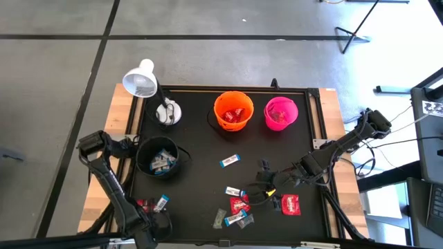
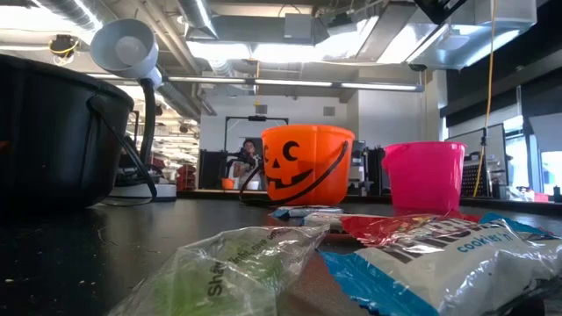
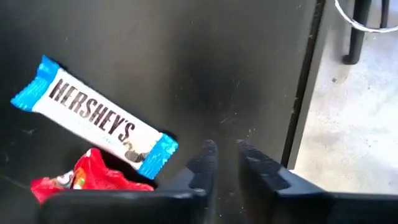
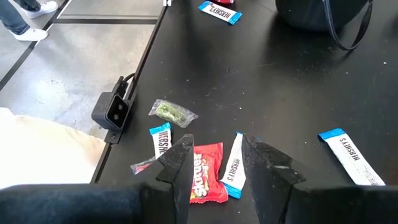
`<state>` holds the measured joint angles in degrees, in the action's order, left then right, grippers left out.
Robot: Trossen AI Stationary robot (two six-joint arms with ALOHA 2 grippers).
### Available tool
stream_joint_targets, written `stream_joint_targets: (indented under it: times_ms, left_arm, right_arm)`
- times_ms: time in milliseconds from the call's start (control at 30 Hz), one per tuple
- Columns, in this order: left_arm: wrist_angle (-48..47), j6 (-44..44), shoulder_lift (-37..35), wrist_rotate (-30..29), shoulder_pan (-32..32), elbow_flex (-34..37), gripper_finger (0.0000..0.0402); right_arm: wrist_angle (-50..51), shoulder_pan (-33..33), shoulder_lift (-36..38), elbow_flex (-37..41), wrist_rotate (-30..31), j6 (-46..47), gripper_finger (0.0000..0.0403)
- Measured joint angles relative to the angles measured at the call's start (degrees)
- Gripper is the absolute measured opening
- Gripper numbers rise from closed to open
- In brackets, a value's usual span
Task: Sort candy
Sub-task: Put the white candy into the black bucket
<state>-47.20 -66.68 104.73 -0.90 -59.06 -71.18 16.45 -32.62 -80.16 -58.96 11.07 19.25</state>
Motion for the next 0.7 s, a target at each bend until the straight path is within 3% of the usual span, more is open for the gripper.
stream_joint_targets:
  times_ms: [267,467,700]
  left_arm:
    - [-4.0,2.7,0.2,-1.7,0.0,0.0,0.0142]
    - [-5.0,8.6,4.7,-0.1,-0.4,0.0,0.0149]
    - [-5.3,9.6,8.0,-0.6,-0.4,-0.4,0.0148]
  right_arm:
    - [0.0,0.0,0.0,0.0,0.5,0.0,0.0133]
    - [0.1,0.0,0.0,0.0,0.5,0.0,0.0133]
    - [0.1,0.0,0.0,0.0,0.5,0.0,0.0133]
